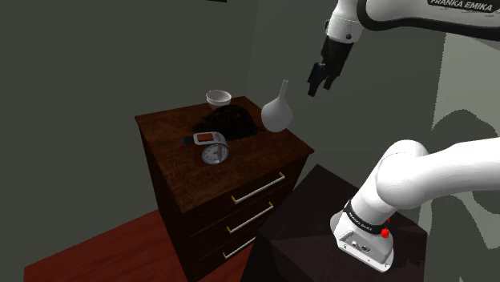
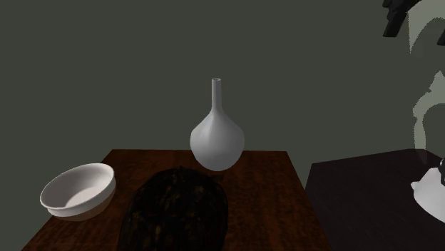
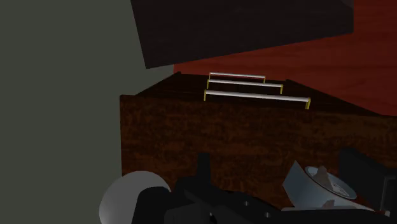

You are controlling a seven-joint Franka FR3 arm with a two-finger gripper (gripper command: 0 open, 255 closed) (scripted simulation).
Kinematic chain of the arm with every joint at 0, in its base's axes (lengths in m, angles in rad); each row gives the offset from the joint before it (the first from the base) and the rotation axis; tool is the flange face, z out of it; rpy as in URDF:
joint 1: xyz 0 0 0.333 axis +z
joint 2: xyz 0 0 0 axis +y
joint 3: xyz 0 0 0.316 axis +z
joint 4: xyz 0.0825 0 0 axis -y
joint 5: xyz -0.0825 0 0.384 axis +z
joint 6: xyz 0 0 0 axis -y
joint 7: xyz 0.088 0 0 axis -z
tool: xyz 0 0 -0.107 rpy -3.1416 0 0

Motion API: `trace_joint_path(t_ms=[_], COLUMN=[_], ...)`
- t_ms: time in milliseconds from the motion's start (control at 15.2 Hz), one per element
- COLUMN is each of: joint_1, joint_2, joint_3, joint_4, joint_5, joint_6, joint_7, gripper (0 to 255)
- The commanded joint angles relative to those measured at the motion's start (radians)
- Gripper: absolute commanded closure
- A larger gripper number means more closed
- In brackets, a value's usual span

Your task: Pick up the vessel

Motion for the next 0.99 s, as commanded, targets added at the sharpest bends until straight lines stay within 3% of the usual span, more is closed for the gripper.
trace_joint_path(t_ms=[0, 462, 924], joint_1=[0.0, -0.028, -0.042], joint_2=[0.0, 0.231, 0.484], joint_3=[0.0, -0.112, -0.215], joint_4=[0.0, 0.106, 0.27], joint_5=[0.0, -0.031, -0.007], joint_6=[0.0, 0.123, 0.206], joint_7=[0.0, -0.087, -0.187], gripper=[0, 0, 0])
